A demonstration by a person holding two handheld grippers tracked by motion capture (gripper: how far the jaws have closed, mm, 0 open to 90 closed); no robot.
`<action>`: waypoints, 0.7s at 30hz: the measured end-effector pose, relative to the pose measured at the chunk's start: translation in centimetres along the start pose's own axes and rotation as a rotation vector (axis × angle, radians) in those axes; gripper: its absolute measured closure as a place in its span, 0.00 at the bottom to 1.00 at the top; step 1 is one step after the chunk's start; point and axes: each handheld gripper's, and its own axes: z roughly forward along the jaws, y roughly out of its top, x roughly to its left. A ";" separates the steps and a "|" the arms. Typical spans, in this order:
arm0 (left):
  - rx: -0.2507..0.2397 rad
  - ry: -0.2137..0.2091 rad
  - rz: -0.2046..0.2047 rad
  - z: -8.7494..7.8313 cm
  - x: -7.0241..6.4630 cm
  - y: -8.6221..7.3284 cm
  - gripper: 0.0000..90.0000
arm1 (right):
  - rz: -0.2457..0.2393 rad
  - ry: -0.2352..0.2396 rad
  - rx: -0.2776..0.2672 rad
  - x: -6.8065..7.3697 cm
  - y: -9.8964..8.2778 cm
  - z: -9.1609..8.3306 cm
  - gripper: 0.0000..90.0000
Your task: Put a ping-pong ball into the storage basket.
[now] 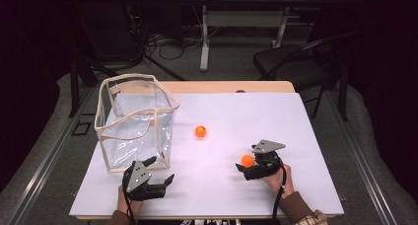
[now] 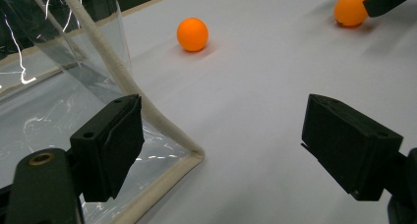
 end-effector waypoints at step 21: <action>0.000 -0.003 0.000 0.0 0.0 0.0 0.18 | -0.021 -0.021 0.105 0.4 -0.5 0.2 0.48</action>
